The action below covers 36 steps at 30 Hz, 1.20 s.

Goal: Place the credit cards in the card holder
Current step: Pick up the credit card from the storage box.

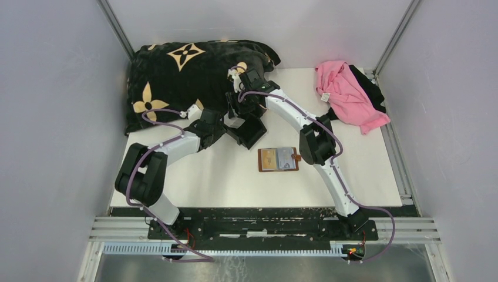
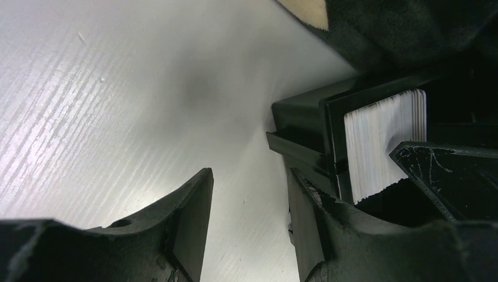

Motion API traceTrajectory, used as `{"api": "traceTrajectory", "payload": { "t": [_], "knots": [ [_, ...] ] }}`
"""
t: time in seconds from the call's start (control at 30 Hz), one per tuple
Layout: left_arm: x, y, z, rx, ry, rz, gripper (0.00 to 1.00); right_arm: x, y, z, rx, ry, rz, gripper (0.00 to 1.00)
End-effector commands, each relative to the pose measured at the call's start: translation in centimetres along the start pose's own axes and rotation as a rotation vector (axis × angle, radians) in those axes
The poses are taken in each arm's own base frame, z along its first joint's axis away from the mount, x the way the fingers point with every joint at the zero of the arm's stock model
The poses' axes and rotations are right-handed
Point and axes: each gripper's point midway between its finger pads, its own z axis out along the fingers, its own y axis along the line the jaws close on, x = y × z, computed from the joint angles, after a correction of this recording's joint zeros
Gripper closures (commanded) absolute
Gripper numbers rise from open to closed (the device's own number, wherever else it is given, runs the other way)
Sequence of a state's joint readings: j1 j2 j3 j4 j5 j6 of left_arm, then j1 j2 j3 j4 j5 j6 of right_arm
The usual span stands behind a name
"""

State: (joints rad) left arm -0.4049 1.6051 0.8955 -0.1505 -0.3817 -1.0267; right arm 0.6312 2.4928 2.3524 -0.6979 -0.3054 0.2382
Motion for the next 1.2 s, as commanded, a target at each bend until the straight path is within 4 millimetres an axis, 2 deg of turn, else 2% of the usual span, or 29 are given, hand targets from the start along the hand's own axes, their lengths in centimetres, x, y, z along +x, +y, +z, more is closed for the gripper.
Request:
{"api": "traceTrajectory", "payload": {
  "t": [0.0, 0.27, 0.73, 1.17],
  "knots": [
    [-0.6, -1.6, 0.5, 0.046, -0.011, -0.062, 0.43, -1.3, 1.0, -0.1, -0.044, -0.037, -0.007, 0.4],
    [0.3, -2.1, 1.7, 0.055, 0.018, -0.034, 0.43, -0.2, 1.2, 0.6, -0.094, -0.004, 0.033, 0.42],
    [0.8, -3.0, 3.2, 0.09, 0.054, -0.01, 0.42, -0.3, 3.8, -0.8, -0.162, 0.003, 0.042, 0.55],
    [0.8, -3.6, 2.8, 0.115, 0.068, -0.009, 0.42, -1.3, 5.9, -2.5, -0.149, -0.028, 0.012, 0.6]
  ]
}}
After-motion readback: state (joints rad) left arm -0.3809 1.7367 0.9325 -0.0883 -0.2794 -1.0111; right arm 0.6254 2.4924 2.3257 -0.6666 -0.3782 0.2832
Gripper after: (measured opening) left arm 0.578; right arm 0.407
